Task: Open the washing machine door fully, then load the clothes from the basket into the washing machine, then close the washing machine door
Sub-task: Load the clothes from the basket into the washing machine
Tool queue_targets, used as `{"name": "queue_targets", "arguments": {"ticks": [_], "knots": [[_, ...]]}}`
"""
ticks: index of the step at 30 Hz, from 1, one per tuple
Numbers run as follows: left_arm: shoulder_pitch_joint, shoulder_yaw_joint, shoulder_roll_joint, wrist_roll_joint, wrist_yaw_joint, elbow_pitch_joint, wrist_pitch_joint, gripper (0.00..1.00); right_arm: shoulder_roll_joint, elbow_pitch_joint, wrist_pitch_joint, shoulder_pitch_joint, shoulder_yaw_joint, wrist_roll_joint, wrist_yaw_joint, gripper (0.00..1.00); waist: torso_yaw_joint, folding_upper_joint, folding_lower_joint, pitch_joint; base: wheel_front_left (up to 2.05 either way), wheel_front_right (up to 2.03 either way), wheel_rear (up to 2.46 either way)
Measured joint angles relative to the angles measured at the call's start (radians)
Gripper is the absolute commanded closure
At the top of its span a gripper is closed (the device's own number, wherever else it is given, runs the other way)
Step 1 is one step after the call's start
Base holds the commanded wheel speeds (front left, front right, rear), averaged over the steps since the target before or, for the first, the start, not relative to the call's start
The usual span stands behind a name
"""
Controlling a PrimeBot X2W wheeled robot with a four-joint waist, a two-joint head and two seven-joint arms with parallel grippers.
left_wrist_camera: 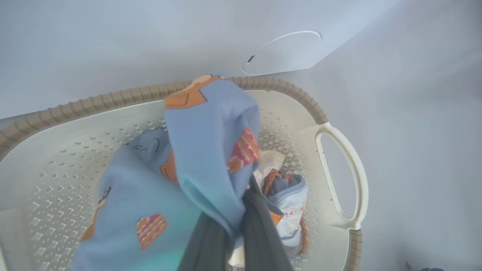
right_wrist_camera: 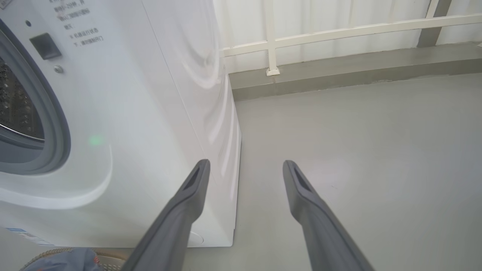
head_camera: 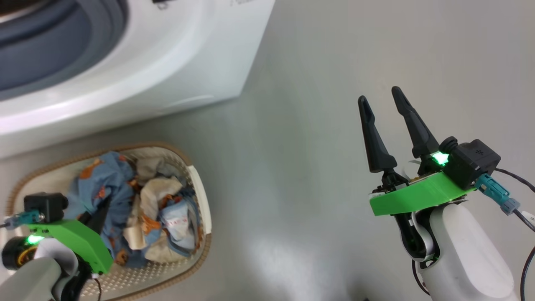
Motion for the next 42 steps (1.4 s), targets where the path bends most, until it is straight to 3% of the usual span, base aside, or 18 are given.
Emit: {"name": "queue_targets", "arguments": {"ticks": [19,35,42], "knots": [[0.284,0.397,-0.085,0.205,0.0,-0.26,0.0,1.0,0.0,0.107,0.0,0.082,-0.05,-0.016,0.0,0.0,0.088,0.0,-0.0001,-0.273,0.0,0.0,0.0],[0.447,0.666,-0.147,0.363,0.001,-0.461,0.0,1.0,-0.011,0.157,0.0,0.16,-0.076,-0.032,0.0,0.0,0.169,0.0,0.0,-0.465,0.0,0.0,0.0],[0.517,0.752,-0.153,0.406,0.043,-0.613,0.0,1.0,-0.022,0.16,0.0,0.184,-0.071,-0.02,0.0,0.0,0.189,0.0,0.0,-0.516,0.0,0.0,0.0]]}}
